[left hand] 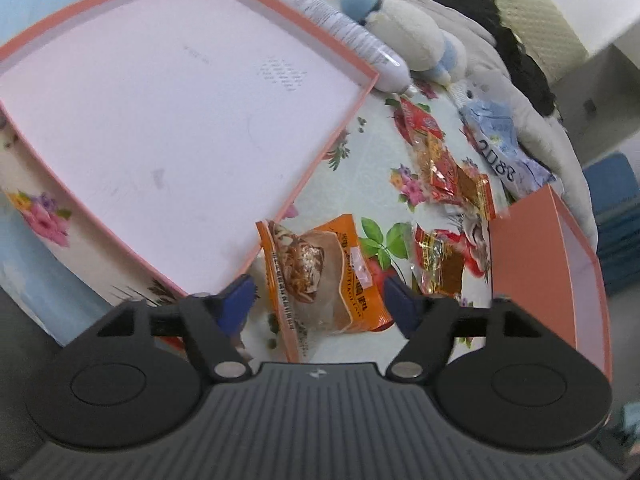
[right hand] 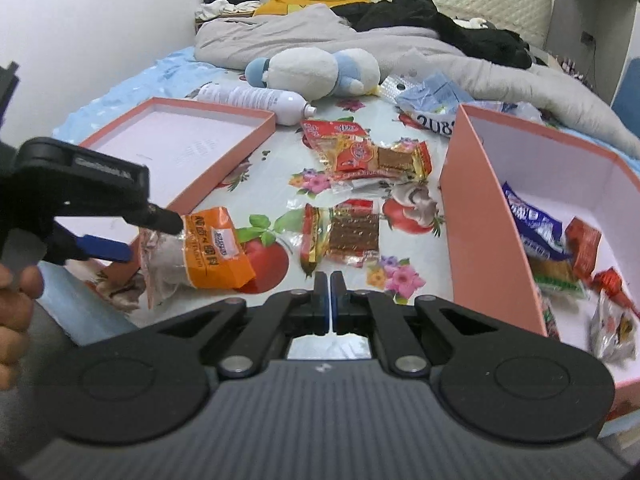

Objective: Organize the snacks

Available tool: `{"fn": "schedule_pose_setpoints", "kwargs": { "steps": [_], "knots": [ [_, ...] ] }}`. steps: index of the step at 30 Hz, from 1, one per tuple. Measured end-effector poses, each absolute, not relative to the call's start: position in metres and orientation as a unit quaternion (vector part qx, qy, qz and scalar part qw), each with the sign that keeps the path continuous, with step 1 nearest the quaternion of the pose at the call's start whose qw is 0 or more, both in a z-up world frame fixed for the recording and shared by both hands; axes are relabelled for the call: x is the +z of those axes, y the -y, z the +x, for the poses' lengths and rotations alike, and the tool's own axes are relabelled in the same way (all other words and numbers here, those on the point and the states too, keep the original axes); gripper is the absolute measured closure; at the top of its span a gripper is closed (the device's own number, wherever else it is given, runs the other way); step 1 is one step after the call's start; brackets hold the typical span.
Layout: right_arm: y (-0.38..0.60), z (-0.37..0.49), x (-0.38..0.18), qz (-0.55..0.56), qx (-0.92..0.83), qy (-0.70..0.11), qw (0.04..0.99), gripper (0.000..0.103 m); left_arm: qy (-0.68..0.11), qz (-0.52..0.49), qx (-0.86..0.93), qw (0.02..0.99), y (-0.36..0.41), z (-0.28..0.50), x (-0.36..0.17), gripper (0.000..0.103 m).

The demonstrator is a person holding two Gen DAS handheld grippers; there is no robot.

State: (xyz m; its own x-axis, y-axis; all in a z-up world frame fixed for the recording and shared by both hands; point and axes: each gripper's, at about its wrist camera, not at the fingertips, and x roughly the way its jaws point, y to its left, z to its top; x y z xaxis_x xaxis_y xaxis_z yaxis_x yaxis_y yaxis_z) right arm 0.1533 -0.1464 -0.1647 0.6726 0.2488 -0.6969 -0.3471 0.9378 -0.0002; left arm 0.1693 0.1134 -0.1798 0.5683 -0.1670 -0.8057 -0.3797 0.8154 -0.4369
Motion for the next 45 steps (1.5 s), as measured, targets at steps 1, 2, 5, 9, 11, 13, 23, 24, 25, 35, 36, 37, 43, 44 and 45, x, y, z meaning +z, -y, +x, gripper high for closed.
{"fn": "schedule_pose_setpoints", "kwargs": {
  "steps": [1, 2, 5, 9, 11, 13, 23, 24, 25, 35, 36, 37, 43, 44, 45],
  "knots": [
    [0.147, 0.153, -0.166, -0.064, 0.166, -0.372, 0.911, 0.097, -0.461, -0.283, 0.06, 0.839, -0.112, 0.169, -0.177, 0.019],
    [0.147, 0.155, -0.168, -0.06, 0.168, -0.374, 0.91, 0.097, -0.463, -0.262, 0.058, 0.845, -0.11, 0.168, -0.174, 0.018],
    [0.149, 0.159, -0.173, -0.049, 0.168, -0.38, 0.908, 0.076, -0.46, -0.204, 0.046, 0.863, -0.104, 0.169, -0.165, 0.013],
    [0.151, 0.171, -0.178, -0.04, 0.171, -0.384, 0.907, 0.053, -0.459, -0.114, 0.002, 0.881, -0.095, 0.177, -0.154, 0.013],
    [0.152, 0.18, -0.181, -0.038, 0.168, -0.388, 0.905, 0.053, -0.461, -0.066, -0.03, 0.884, -0.09, 0.182, -0.151, 0.013],
    [0.153, 0.191, -0.184, -0.036, 0.161, -0.391, 0.905, 0.044, -0.464, -0.026, -0.054, 0.884, -0.086, 0.187, -0.149, 0.013],
    [0.154, 0.246, -0.205, -0.018, 0.154, -0.412, 0.898, 0.031, -0.471, 0.159, -0.201, 0.844, -0.063, 0.206, -0.168, 0.014],
    [0.155, 0.252, -0.208, -0.016, 0.153, -0.414, 0.897, 0.031, -0.472, 0.17, -0.211, 0.839, -0.06, 0.208, -0.17, 0.014],
    [0.154, 0.256, -0.21, -0.016, 0.151, -0.416, 0.897, 0.031, -0.475, 0.179, -0.22, 0.833, -0.058, 0.21, -0.173, 0.014],
    [0.143, 0.289, -0.234, -0.038, 0.167, -0.433, 0.885, 0.031, -0.511, 0.242, -0.251, 0.786, -0.046, 0.224, -0.205, 0.025],
    [0.142, 0.29, -0.236, -0.041, 0.166, -0.436, 0.884, 0.031, -0.514, 0.246, -0.25, 0.783, -0.045, 0.224, -0.209, 0.025],
    [0.14, 0.292, -0.238, -0.044, 0.164, -0.438, 0.883, 0.032, -0.517, 0.248, -0.249, 0.781, -0.044, 0.224, -0.212, 0.025],
    [0.137, 0.289, -0.241, -0.056, 0.152, -0.434, 0.886, 0.045, -0.525, 0.217, -0.234, 0.789, -0.045, 0.228, -0.216, 0.029],
    [0.137, 0.289, -0.24, -0.055, 0.15, -0.435, 0.886, 0.047, -0.525, 0.212, -0.229, 0.792, -0.045, 0.228, -0.216, 0.03],
    [0.138, 0.289, -0.239, -0.05, 0.15, -0.436, 0.886, 0.048, -0.524, 0.207, -0.223, 0.795, -0.045, 0.228, -0.216, 0.031]
  ]
}}
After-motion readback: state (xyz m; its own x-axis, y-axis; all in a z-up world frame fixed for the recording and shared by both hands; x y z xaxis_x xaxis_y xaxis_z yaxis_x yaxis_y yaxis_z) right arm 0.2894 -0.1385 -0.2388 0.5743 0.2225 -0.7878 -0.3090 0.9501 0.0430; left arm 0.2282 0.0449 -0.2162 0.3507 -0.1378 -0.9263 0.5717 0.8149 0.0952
